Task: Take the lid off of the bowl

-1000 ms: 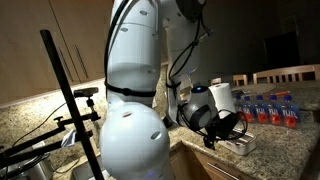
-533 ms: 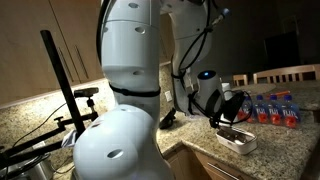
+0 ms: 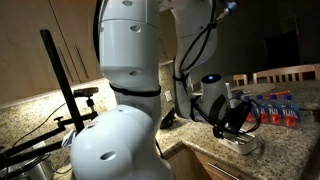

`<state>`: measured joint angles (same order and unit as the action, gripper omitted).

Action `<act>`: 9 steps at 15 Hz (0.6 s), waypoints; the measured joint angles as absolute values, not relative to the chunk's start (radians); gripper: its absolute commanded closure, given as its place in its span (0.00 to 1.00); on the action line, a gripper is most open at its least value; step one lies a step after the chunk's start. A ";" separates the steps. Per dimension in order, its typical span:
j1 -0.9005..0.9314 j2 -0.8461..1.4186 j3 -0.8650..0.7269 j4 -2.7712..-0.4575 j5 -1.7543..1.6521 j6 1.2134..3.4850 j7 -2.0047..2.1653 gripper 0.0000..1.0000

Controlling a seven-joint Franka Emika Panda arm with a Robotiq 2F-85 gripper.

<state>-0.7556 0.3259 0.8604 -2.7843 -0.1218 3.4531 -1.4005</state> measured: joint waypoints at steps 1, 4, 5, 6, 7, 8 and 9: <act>-0.693 0.329 0.795 -2.782 -0.102 3.453 -1.409 0.32; -0.474 0.333 0.554 -2.768 -0.178 3.453 -1.348 0.54; -0.437 0.334 0.523 -2.771 -0.177 3.453 -1.339 0.59; -0.407 0.334 0.497 -2.772 -0.204 3.453 -1.311 0.66; -0.366 0.334 0.456 -2.770 -0.245 3.453 -1.263 0.72; -0.350 0.334 0.449 -2.770 -0.250 3.453 -1.244 0.80; -0.351 0.334 0.462 -2.769 -0.249 3.453 -1.238 0.85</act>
<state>-0.3506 0.3338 0.4618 -2.7694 -0.2486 3.4530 -1.2384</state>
